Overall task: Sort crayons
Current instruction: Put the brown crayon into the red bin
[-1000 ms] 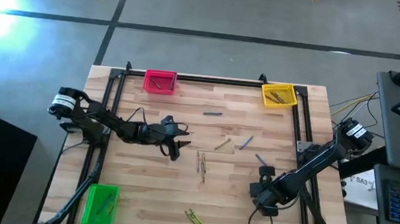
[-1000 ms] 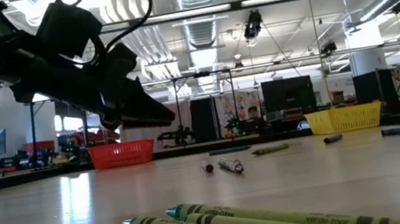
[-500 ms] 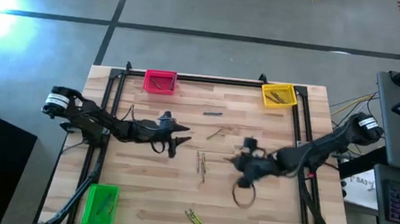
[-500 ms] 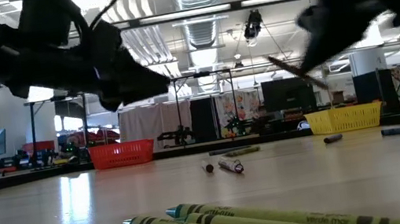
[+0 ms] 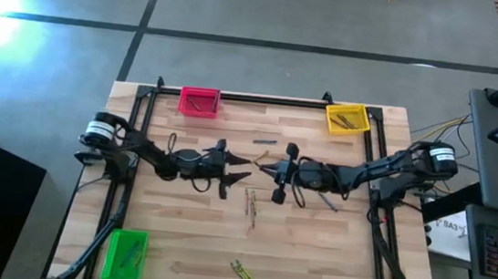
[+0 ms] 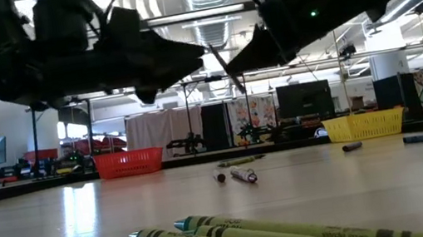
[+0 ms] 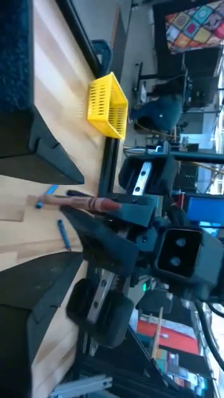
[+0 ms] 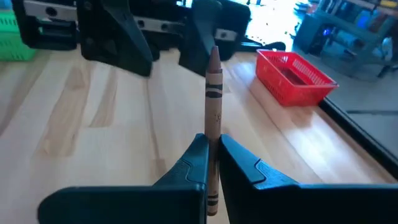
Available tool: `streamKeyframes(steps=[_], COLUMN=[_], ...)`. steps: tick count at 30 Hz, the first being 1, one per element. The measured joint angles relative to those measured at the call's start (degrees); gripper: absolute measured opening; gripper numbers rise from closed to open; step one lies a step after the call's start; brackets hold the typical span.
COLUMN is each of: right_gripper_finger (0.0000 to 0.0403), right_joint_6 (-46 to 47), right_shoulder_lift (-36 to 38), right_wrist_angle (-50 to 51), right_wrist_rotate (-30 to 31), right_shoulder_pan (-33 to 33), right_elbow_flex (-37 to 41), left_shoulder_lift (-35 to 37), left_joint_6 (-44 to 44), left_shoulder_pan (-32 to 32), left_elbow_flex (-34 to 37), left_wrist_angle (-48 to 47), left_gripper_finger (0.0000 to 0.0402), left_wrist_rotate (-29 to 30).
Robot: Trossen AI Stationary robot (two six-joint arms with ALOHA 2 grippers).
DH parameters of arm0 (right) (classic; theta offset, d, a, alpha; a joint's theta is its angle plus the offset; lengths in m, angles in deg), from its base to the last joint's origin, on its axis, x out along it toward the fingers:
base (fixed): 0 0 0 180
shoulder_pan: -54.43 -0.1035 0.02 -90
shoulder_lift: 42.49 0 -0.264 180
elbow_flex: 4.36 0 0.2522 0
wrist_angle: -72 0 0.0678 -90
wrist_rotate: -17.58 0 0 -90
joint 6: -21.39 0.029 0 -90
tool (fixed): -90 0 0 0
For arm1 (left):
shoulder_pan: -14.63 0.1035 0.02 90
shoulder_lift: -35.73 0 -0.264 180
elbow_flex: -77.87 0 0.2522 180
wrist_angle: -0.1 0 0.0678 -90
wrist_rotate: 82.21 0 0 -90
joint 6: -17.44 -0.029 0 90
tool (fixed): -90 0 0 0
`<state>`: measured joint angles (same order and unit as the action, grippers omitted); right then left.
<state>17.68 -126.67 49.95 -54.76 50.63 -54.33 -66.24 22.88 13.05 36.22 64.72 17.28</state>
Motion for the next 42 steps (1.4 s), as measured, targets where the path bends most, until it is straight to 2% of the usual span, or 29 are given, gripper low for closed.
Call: streamKeyframes(steps=[6,10,13,21,34,38,42], right_gripper_finger=[0.0013,0.0013,0.0013,0.0013,0.0013,0.0013,0.0013], right_joint_6=[-3.0,-3.9,-4.1,-4.7,-3.8,-3.8,-3.9], right_shoulder_lift=[-2.9,-2.8,-1.8,0.4,0.5,0.5,0.5], right_wrist_angle=[-1.1,-0.8,-0.9,-1.8,-2.6,-2.4,-2.2], right_wrist_rotate=[0.0,0.2,0.3,-0.1,-0.1,-0.1,-0.1], right_shoulder_pan=[0.1,0.1,0.1,0.2,0.3,0.3,0.3], right_elbow_flex=[-2.1,-1.9,-1.4,-0.9,-0.8,-0.8,-0.8], left_shoulder_lift=[-4.7,-4.8,-3.8,-2.8,-2.6,-2.6,-2.6], left_joint_6=[-0.9,-0.8,-0.7,0.0,0.9,1.2,1.3], left_shoulder_pan=[0.0,0.0,0.1,0.8,0.8,0.8,0.8], left_elbow_flex=[-5.9,-6.7,-6.0,-4.4,-4.3,-4.3,-4.3], left_wrist_angle=[-0.3,-0.3,-0.3,-0.1,0.2,0.2,0.3], left_gripper_finger=[0.0170,0.0162,0.0144,0.0078,0.0016,0.0012,0.0031], left_wrist_rotate=[0.0,1.1,3.3,3.5,2.8,2.9,3.1])
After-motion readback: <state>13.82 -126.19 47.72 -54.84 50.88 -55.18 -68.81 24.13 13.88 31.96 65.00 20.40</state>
